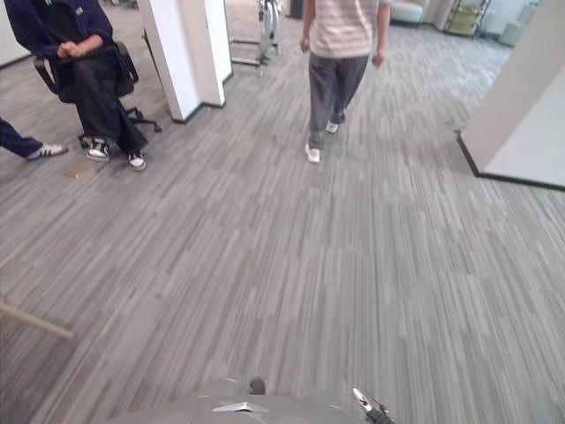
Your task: Organize washtable
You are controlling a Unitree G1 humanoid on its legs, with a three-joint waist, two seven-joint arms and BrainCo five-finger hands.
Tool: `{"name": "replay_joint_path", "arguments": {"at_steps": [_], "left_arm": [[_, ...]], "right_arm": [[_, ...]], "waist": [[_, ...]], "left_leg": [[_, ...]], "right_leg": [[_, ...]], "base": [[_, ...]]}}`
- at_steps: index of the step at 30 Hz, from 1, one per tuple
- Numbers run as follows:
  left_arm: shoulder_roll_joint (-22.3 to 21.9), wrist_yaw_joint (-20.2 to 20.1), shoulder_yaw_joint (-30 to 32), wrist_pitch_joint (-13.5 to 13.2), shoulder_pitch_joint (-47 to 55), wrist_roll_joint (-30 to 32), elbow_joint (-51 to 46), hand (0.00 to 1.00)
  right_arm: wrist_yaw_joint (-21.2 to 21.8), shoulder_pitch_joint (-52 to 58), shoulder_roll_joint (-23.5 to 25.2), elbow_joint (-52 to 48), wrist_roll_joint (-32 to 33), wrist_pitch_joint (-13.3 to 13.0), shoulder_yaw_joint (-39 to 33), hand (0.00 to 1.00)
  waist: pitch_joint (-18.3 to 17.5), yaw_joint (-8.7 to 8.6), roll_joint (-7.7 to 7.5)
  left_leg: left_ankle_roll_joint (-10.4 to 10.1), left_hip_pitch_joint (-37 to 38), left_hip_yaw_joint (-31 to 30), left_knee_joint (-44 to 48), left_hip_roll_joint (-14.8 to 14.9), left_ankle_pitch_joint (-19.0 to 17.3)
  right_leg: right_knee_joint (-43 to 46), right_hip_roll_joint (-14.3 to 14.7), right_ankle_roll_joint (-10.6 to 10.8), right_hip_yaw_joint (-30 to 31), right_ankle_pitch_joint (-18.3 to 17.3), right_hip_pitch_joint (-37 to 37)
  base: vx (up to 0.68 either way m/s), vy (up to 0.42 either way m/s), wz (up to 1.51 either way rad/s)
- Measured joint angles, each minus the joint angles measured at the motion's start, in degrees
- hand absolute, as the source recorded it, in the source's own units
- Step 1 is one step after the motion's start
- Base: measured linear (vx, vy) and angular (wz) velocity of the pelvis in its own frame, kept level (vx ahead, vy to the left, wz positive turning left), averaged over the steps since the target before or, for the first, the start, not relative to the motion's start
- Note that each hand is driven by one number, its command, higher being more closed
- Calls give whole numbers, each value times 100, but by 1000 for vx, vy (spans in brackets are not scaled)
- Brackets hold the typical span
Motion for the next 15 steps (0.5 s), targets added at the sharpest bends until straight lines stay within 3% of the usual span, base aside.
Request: {"name": "replay_joint_path", "arguments": {"at_steps": [1,2,4,5,6,7,8,9,10,11,12,13,15], "left_arm": [[-67,10,-50,-67,-309,-16,-95,0],[-137,16,-135,-130,-486,-31,-178,0],[-410,22,-216,-230,-791,-49,-376,0],[-561,18,-225,-228,-843,-47,-409,0],[-649,10,-230,-220,-852,-47,-409,0],[-795,5,-281,-226,-689,-44,-295,0],[-857,-10,-248,-202,-723,-44,-188,0],[-876,-9,-170,-200,-725,-45,-205,0],[-975,-15,28,-176,-708,-44,-203,0],[-967,-14,88,-172,-708,-44,-200,0],[-944,-11,115,-179,-698,-48,-198,0],[-842,-18,111,-213,-696,-59,-257,0],[-635,-41,-15,-221,-563,-61,-255,0]], "right_arm": [[12,56,-21,-3,-6,0,-42,0],[10,62,-53,13,-64,11,-38,0],[-36,177,-83,7,-174,34,145,0],[-66,178,-113,10,-176,56,207,0],[-88,193,-157,7,-166,61,217,0],[-121,275,-280,-4,-176,65,261,0],[-114,282,-300,7,-189,66,321,0],[-115,340,-324,-1,-191,55,287,0],[-115,203,-546,-45,-197,62,253,0],[-117,101,-577,-53,-205,59,265,0],[-119,-101,-549,-101,-203,47,377,0],[-136,-240,-554,-48,-204,62,367,0],[-165,-431,-498,-9,-163,48,486,0]], "waist": [[9,-89,78],[13,-130,106],[10,-107,108],[-1,-163,120],[-37,-256,186],[-178,-387,461],[-201,-437,488],[-251,-413,545],[-327,-345,821],[-328,-328,820],[-210,-244,815],[-52,-168,744],[49,-17,525]], "left_leg": [[19,359,-202,-121,75,-210],[18,664,-319,-228,106,-363],[9,1232,-382,-291,109,-881],[-51,1484,-500,-278,95,-1151],[-50,1642,-586,-294,185,-1280],[-238,1925,-785,-123,440,-1463],[-328,1734,-830,974,514,-1484],[-477,1536,-815,1662,590,-1398],[-1019,910,-822,3030,757,-494],[-1224,596,-783,3636,717,267],[-1250,127,-552,4600,835,729],[-869,-200,-241,5140,994,480],[-654,-722,101,5098,983,10]], "right_leg": [[-856,50,29,-371,-245,-378],[-1841,30,76,-657,-218,-526],[-4441,-5,246,-1126,297,-641],[-5101,17,253,-1009,448,-801],[-5125,44,224,-919,444,-919],[-4937,197,106,-950,535,-946],[-4778,320,-102,-961,1446,-780],[-4797,375,-278,-932,1850,-652],[-4578,625,-452,-1032,1443,-517],[-4606,654,-434,-979,1296,-384],[-4869,770,-496,-854,1125,132],[-5139,815,-500,-767,954,775],[-5456,757,-524,-476,768,1499]], "base": [[685,-99,83],[729,-149,71],[835,-262,30],[848,-349,31],[920,-410,67],[854,-466,88],[837,-459,76],[681,-451,21],[469,-300,-12],[452,-332,-31],[346,-265,-11],[333,-251,-21],[205,-145,-45]]}}
